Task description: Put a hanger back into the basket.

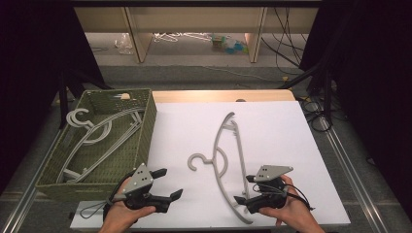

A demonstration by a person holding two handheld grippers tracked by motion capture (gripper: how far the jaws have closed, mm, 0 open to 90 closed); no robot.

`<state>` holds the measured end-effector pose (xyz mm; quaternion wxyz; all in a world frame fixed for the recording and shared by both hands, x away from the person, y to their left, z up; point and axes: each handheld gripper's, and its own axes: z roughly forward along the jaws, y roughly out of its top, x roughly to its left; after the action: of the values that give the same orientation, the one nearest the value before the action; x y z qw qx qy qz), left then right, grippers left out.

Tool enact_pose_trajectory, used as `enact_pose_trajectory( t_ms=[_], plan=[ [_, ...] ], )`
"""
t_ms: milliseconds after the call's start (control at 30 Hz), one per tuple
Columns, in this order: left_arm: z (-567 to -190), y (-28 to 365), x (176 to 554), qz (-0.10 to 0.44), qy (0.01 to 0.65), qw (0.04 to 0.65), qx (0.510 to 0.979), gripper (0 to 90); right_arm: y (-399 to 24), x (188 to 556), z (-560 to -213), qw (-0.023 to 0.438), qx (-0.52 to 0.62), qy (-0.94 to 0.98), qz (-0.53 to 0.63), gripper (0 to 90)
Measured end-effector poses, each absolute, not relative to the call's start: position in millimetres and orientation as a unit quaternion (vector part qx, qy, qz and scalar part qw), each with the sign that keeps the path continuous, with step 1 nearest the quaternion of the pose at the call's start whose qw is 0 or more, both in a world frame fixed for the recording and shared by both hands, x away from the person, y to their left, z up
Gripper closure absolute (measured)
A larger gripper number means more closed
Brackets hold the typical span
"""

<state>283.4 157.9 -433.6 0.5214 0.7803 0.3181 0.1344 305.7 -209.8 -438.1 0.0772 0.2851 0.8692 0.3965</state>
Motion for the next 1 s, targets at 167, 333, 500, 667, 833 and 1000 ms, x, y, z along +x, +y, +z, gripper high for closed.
enact_pose_trajectory(
  t_ms=[167, 333, 500, 667, 833, 1000],
  plan=[
    [-435, 158, 282, 0.134, 0.316, 0.524, 0.780, 15.9, -206, 304, -440, 0.074, 0.285, 0.873, 0.389, 20.9],
    [-434, 159, 283, 0.142, 0.315, 0.524, 0.778, 15.9, -207, 305, -442, 0.079, 0.289, 0.871, 0.389, 20.9],
    [-434, 160, 282, 0.140, 0.317, 0.525, 0.777, 16.0, -206, 307, -444, 0.088, 0.297, 0.866, 0.392, 20.9],
    [-435, 160, 281, 0.136, 0.321, 0.527, 0.775, 16.0, -188, 316, -449, 0.102, 0.307, 0.870, 0.372, 20.9],
    [-436, 159, 283, 0.133, 0.315, 0.524, 0.780, 15.9, -171, 326, -458, 0.101, 0.308, 0.883, 0.339, 24.5],
    [-438, 158, 283, 0.131, 0.318, 0.524, 0.779, 16.0, -156, 340, -464, 0.094, 0.316, 0.893, 0.306, 29.9]
  ],
)
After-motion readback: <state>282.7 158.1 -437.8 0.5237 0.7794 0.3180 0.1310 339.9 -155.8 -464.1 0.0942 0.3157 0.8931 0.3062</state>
